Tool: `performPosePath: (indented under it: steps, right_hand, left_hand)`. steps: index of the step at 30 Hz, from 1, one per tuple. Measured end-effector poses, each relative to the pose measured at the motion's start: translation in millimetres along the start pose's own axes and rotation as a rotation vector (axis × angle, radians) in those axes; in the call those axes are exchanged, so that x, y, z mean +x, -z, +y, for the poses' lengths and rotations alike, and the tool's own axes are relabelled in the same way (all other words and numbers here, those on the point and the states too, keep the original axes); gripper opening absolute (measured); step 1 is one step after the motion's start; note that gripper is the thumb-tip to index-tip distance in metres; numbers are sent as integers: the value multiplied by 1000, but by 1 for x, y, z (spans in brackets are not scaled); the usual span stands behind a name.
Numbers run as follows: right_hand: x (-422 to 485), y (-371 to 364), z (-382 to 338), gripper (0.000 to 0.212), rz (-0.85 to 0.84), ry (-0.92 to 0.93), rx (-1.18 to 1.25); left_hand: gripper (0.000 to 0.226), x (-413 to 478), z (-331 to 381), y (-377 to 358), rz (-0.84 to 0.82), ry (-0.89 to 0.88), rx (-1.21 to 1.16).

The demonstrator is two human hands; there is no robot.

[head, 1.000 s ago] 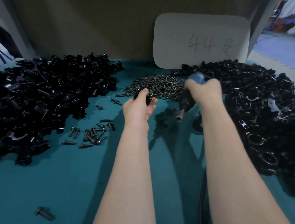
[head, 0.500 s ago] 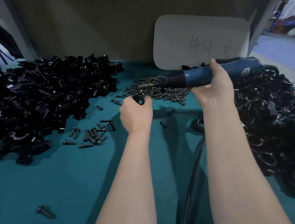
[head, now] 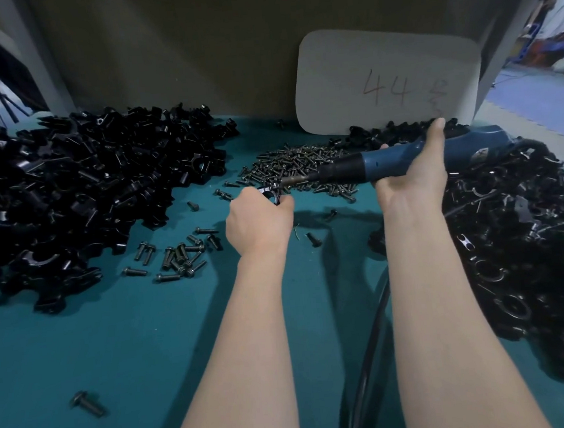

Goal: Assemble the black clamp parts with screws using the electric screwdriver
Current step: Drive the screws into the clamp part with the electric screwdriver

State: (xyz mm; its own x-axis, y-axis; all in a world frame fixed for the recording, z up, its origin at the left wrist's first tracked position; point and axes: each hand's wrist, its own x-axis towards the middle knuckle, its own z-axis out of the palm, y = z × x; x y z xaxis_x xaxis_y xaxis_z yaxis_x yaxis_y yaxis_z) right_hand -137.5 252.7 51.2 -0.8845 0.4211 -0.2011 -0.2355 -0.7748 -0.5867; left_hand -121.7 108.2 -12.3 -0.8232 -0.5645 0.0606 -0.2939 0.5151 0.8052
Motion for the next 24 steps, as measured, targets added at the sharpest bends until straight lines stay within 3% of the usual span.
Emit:
performPosePath:
  steps: [7, 15, 24]
  right_hand:
    - [-3, 3, 3, 69, 43, 32, -15]
    - [-1, 4, 8, 41, 67, 65, -3]
    - [-2, 6, 12, 36, 54, 92, 2]
  left_hand:
    - [27, 1, 2, 2, -21, -64, 88]
    - [36, 3, 1, 3, -34, -98, 154]
    - [42, 3, 3, 4, -34, -97, 175]
